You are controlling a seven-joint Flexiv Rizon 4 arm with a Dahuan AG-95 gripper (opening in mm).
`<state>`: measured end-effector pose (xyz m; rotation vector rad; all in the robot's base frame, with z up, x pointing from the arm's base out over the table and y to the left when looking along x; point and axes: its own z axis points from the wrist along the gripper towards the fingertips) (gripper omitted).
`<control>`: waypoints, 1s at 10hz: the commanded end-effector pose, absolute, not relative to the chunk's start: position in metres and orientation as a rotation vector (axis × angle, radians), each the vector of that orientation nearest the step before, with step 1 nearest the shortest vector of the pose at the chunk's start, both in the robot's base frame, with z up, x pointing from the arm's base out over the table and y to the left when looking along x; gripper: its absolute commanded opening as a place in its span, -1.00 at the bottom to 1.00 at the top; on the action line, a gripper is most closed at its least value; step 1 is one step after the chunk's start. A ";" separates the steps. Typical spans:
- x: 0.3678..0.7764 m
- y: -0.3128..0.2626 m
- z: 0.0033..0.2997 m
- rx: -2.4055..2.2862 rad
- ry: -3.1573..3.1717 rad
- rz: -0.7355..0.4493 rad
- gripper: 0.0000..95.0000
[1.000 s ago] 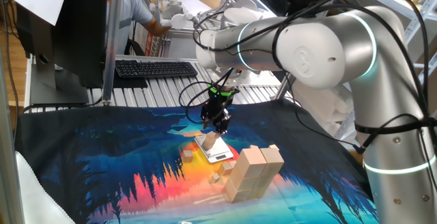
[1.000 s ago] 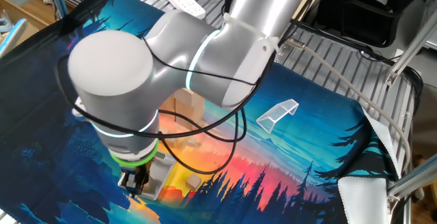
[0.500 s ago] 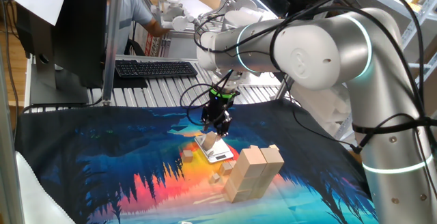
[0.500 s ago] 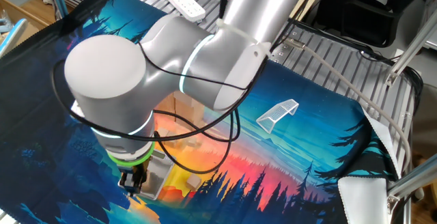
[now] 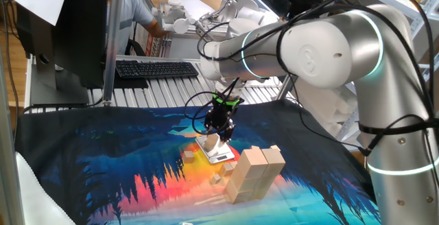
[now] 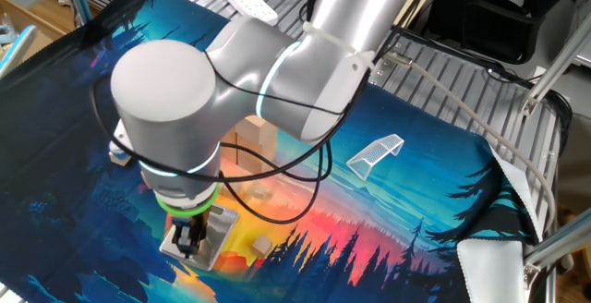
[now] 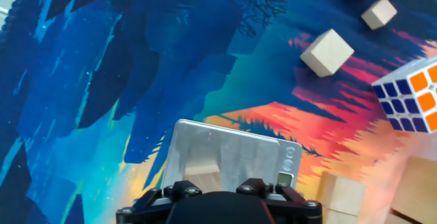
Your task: Stack the blocks into a pyramid shape
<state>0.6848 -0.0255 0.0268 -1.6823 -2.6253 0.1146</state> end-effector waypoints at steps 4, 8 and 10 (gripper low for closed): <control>0.684 -0.030 0.039 -1.652 -2.617 0.144 -1.00; 0.647 -0.060 0.045 -1.702 -2.583 0.167 -1.00; 0.625 -0.076 0.047 -1.761 -2.537 0.173 -1.00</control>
